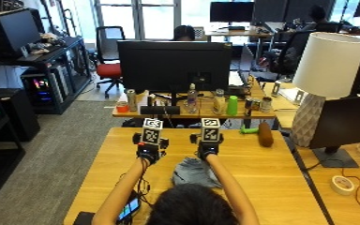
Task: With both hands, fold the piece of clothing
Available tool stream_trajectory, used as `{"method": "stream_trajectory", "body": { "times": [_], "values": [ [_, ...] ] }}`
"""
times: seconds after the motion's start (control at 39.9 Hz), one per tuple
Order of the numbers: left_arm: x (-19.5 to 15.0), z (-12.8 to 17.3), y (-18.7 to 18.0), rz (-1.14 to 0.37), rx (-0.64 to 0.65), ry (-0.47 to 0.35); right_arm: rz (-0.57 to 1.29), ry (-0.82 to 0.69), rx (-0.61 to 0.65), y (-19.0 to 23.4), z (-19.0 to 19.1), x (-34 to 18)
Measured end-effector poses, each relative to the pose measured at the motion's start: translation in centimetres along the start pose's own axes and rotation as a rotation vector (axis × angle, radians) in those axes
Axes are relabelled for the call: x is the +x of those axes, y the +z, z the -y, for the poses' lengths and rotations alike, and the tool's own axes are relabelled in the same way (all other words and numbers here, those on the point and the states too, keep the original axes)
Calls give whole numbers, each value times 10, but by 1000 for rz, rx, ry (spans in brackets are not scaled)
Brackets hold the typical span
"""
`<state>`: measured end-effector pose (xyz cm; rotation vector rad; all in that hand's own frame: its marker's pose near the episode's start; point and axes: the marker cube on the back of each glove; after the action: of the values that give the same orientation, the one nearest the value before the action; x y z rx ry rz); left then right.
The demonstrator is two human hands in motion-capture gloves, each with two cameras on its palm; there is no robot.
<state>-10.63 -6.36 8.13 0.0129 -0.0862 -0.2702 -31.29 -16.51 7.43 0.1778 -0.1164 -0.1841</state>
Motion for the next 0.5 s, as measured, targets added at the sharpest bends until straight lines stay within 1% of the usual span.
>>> {"method": "stream_trajectory", "body": {
  "times": [0.1,0.15,0.2,0.28,0.33,0.38,0.5],
  "values": [
    [-16,-8,-2,4,1,-26,12,-52,-155,22,-28,-53],
    [-22,-13,-3,-2,-1,-32,15,-59,-211,37,-39,-77],
    [-27,-19,-2,-9,-4,-27,44,-65,-237,57,-40,-97],
    [-32,-28,1,-10,-12,-18,148,-79,-255,74,-40,-115],
    [-34,-32,5,-9,-21,-15,223,-74,-249,74,-43,-118],
    [-35,-33,9,-10,-34,-12,270,-59,-207,67,-43,-115],
    [-33,-37,16,-26,-59,10,242,9,-69,36,-37,-88]
  ]
}}
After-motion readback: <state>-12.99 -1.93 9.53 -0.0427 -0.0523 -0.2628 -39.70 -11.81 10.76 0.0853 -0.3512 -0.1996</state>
